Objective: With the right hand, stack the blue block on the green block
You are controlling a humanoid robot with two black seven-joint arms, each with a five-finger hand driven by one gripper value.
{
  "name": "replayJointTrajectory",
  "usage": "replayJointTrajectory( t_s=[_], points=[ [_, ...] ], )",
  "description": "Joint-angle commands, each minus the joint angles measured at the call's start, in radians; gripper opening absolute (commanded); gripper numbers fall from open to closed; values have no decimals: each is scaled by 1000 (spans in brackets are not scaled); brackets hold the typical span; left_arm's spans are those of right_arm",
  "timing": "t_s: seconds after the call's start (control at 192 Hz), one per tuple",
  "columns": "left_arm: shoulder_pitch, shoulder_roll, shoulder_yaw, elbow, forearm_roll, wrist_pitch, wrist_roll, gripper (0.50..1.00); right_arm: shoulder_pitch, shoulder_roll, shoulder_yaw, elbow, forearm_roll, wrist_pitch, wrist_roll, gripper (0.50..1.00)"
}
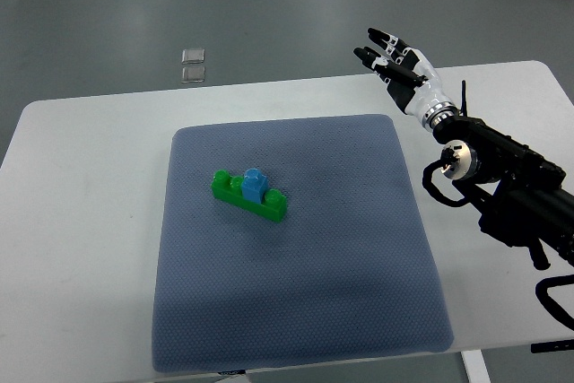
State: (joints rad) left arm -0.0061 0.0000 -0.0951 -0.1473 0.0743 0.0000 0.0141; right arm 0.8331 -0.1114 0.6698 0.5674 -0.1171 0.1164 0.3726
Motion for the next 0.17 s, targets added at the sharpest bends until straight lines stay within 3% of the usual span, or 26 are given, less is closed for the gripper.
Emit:
replayJointTrajectory(
  t_s=[0.0,0.161],
  points=[
    [0,0,0,0,1,0,1,1000,-3,4,11,-1,1,-1,5,911],
    [0,0,0,0,-1,0,0,1000,-14,15,13,0,1,-1,8,911]
  ],
)
